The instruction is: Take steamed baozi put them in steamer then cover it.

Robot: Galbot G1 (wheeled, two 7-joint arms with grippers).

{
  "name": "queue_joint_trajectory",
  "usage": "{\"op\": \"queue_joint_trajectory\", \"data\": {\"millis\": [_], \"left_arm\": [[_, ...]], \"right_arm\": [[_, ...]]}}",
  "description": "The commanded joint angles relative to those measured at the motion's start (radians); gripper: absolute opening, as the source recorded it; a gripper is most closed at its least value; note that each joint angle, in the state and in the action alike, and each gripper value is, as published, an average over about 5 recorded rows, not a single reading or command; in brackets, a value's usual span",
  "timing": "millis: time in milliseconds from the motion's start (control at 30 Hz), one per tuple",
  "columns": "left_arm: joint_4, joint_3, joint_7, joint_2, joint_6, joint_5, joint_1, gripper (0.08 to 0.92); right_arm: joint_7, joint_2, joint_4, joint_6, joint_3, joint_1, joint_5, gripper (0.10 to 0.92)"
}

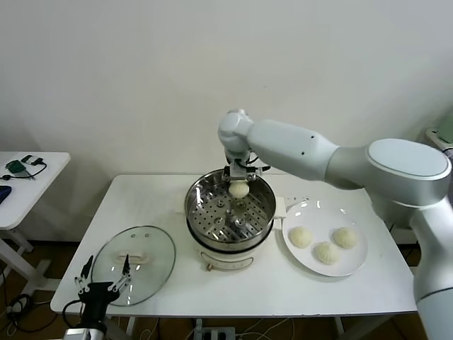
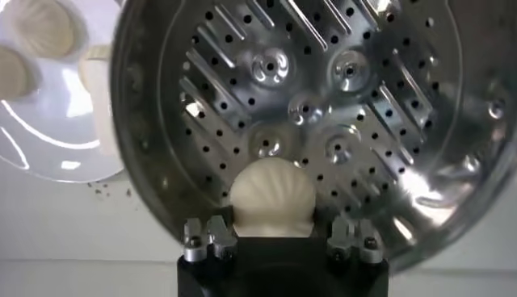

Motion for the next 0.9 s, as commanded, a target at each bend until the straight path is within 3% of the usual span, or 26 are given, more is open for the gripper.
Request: {"op": "queue_joint_trajectory", "data": {"millis": [33,167,400,500,700,900], "left_arm": [[0.002,0.002,-0.002,-0.002,0.001,-0.001,0.001,0.823],[0.003,0.005,-0.002,-0.002,0.0,-0.001,0.002,0.823],[0.004,0.007,-0.005,-0.002,-0.002,-0.001,0.005,0.823],[0.004,0.008,-0.006,-0.002,-0.002,-0.001,0.006,0.823],[0.001,0.007,-0.007,0.0,-0.001,0.0,0.009,0.823],[-0.005,0.006,-0.006,0.003,-0.004,0.005,0.012,0.823]], "right_arm": [[0.016,0.023,-0.01,0.021,0.029,-0.069,-0.103,0.654],[0.028,0.021,-0.006,0.015,0.035,-0.073,-0.103,0.677],[0.021,-0.002,0.016,0.022,0.06,-0.042,-0.096,0.813],[0.005,-0.031,0.046,0.029,0.056,0.002,-0.045,0.821],[-0.021,-0.134,0.119,0.013,0.011,0.155,0.136,0.823],[0.074,-0.347,0.232,-0.213,-0.234,0.383,0.587,0.823]]}}
